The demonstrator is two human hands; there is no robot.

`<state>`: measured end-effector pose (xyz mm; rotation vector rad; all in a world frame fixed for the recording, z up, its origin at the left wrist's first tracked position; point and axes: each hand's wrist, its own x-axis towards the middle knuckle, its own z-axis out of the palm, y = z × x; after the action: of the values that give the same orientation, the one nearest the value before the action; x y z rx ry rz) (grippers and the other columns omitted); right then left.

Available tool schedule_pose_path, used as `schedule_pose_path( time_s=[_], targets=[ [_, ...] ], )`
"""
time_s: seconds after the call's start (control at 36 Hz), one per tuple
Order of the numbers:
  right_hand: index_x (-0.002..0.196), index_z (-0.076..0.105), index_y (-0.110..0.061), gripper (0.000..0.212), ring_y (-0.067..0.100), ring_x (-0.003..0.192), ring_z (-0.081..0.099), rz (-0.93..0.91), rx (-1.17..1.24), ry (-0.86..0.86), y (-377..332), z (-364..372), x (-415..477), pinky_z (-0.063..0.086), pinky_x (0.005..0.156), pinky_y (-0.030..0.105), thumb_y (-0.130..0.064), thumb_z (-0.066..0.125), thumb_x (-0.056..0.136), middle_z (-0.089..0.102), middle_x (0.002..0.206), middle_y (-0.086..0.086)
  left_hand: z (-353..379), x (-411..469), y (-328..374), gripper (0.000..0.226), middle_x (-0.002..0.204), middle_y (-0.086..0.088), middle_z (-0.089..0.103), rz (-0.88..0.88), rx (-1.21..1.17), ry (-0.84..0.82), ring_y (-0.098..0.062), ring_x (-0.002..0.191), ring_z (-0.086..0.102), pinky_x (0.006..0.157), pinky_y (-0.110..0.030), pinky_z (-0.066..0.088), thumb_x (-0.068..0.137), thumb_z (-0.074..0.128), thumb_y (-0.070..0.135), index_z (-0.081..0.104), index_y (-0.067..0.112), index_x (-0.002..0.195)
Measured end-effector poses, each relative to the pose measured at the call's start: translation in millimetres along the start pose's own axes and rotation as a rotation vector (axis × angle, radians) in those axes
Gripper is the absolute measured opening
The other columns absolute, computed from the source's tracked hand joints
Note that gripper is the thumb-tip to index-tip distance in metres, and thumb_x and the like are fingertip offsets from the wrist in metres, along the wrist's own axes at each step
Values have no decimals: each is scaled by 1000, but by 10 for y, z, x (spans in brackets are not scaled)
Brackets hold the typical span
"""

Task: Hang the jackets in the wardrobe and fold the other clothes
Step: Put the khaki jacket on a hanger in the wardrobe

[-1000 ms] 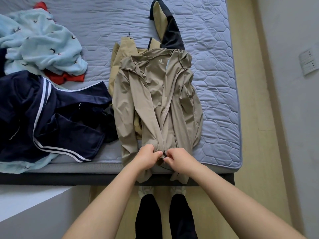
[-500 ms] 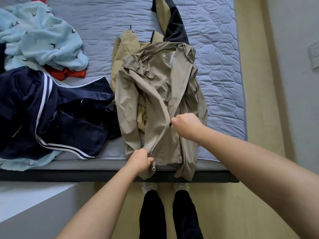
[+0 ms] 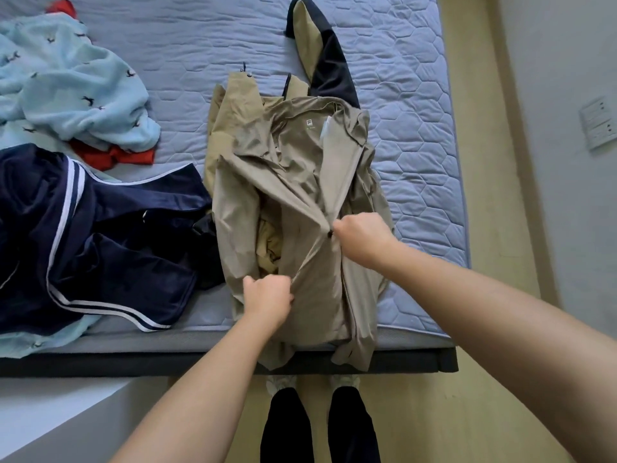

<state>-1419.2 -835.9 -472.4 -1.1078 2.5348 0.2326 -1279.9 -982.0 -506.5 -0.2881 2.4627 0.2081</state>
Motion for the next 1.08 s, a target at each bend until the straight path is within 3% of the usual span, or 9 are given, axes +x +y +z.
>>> schedule_pose_path(
  time_s=[0.14,0.25,0.31,0.44,0.58,0.69,0.81,0.94,1.08],
  targets=[
    [97,58,-10,17,33,90,64,32,-12,14,257,-70,98,34,62,32,-7,43,88,66,98,9,101,24,-275,17,104,1,66,-65,31,-77,-23,101,60,87,-36,33,95,45,34,60,26,99],
    [101,57,-9,17,32,92,64,-18,14,0,186,-34,115,32,62,31,-12,44,91,64,100,8,-166,282,31,19,96,0,64,-2,-286,-23,-24,96,59,83,-36,36,91,53,42,51,24,86],
    [103,56,-9,17,32,92,64,-36,22,-2,140,-12,123,33,62,32,-12,44,92,64,101,8,-330,426,231,17,98,-3,66,-4,-428,53,-27,98,58,81,-35,39,90,57,40,56,22,87],
    [100,56,-10,16,32,88,64,-32,15,16,183,-32,168,33,60,32,-8,45,89,64,96,6,-455,576,366,15,99,-4,69,-18,-426,168,-27,101,58,79,-34,37,91,58,35,65,22,92],
    [89,51,-13,11,33,83,64,26,37,55,341,-90,201,29,56,32,-4,44,85,63,90,7,-168,445,33,18,93,-3,66,-79,-292,36,-26,96,59,78,-33,38,92,56,35,53,24,78],
    [93,54,-10,13,33,85,65,17,57,53,295,1,165,30,58,32,-7,43,88,64,93,7,-131,481,-112,21,89,-1,63,-61,-358,-80,-26,94,59,77,-34,44,90,58,37,52,21,78],
    [99,56,-9,16,33,89,64,8,67,50,208,47,186,31,60,32,-9,44,88,64,98,8,-357,621,161,19,86,2,61,40,-554,10,-23,90,58,71,-32,44,87,64,36,52,24,78],
    [87,49,-15,10,33,83,64,21,62,66,313,-38,217,29,56,31,-6,46,84,64,92,6,-371,632,167,15,93,-4,66,77,-354,135,-28,91,59,71,-33,40,92,57,33,52,22,83],
    [95,54,-10,15,33,86,63,66,77,77,350,27,141,29,59,32,-5,42,86,63,95,8,-159,522,-66,13,100,-1,66,90,-114,29,-24,92,60,75,-32,37,96,50,33,54,22,93]
  ],
)
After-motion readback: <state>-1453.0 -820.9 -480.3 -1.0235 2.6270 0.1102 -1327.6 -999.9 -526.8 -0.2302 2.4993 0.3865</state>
